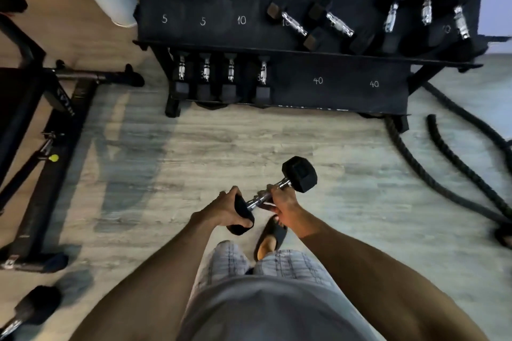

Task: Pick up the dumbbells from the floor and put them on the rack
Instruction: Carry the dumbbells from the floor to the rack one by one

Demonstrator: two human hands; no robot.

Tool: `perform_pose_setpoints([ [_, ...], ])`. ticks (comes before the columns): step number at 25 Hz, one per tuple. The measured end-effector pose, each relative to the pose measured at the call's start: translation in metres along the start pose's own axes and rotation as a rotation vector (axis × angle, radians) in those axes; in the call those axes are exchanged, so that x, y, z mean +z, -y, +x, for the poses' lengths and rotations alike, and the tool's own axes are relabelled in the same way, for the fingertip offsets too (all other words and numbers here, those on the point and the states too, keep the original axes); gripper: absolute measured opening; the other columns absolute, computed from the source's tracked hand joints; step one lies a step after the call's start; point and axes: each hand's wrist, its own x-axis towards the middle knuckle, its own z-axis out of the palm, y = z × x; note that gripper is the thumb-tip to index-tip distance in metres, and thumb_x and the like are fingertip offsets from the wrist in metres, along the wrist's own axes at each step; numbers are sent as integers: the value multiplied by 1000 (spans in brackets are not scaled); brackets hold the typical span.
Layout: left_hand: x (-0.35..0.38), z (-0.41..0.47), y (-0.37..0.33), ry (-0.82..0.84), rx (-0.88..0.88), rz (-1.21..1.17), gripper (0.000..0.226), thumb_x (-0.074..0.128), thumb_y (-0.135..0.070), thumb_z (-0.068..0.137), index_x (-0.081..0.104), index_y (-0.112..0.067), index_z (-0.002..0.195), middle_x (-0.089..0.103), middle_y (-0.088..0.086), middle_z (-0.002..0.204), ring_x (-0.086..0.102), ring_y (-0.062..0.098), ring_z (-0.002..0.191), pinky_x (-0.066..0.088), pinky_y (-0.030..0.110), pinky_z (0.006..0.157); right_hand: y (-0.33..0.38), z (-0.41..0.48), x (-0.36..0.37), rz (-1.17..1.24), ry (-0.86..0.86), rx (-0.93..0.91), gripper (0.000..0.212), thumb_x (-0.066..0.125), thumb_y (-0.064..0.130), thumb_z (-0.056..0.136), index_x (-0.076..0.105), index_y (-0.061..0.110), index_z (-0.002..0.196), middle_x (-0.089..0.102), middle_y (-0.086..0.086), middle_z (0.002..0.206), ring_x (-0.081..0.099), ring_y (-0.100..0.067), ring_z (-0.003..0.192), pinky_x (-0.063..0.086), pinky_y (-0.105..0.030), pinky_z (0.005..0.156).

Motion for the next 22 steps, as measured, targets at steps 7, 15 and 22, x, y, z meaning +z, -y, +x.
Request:
perform_pose_setpoints([
  [7, -121, 88, -32, -85, -36, -69, 86, 86, -51, 48, 41, -26, 118, 56, 3, 115, 59, 21, 100, 55, 40, 83, 126, 90, 71, -154, 52, -69, 3, 51, 6, 96, 48, 6, 96, 67, -17, 85, 68, -26, 74, 61, -46, 70],
  [15, -295, 208, -59, -74, -35, -54, 79, 87, -43, 54, 40, -23, 114, 57, 5, 110, 56, 27, 104, 49, 35, 76, 277, 192, 182, -167, 1, -58, 7, 48, 6, 99, 50, 5, 92, 67, -16, 85, 66, -23, 72, 59, -41, 67],
  [22, -425, 289, -92, -170, -104, 18, 81, 85, -50, 52, 40, -28, 116, 45, 2, 106, 45, 29, 110, 46, 44, 94, 402, 271, 254, -167, -2, -59, 15, 51, 9, 99, 51, 11, 85, 69, -12, 83, 67, -22, 72, 58, -34, 52],
])
